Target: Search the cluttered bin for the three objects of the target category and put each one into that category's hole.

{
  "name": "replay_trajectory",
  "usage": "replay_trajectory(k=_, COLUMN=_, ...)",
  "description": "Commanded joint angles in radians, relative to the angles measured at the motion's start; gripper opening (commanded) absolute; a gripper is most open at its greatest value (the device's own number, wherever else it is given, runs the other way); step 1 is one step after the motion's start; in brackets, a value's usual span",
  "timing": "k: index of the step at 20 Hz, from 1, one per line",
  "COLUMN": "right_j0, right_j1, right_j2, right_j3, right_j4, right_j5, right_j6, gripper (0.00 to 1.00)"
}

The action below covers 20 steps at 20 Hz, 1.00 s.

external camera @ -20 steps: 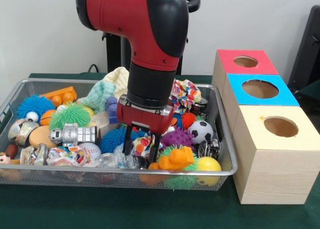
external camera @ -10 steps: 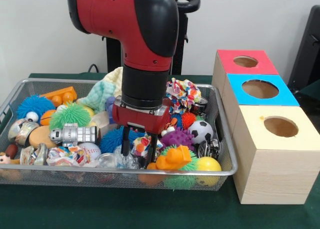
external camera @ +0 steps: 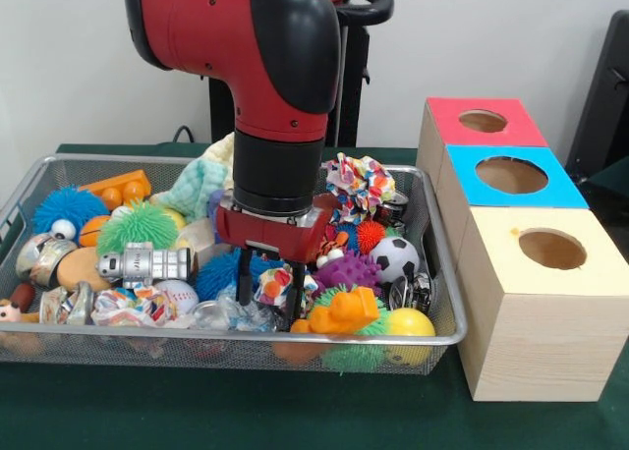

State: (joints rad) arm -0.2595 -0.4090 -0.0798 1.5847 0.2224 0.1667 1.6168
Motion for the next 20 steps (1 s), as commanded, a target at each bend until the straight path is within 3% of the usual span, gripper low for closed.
replay_trajectory(k=1, right_j0=-0.020, right_j1=0.022, right_j2=0.085, right_j3=0.040, right_j4=-0.010, right_j5=-0.006, right_j6=0.166, gripper=1.00)
replay_trajectory(k=20, right_j0=0.086, right_j1=-0.075, right_j2=0.002, right_j3=0.071, right_j4=0.020, right_j5=0.076, right_j6=0.203, gripper=1.00)
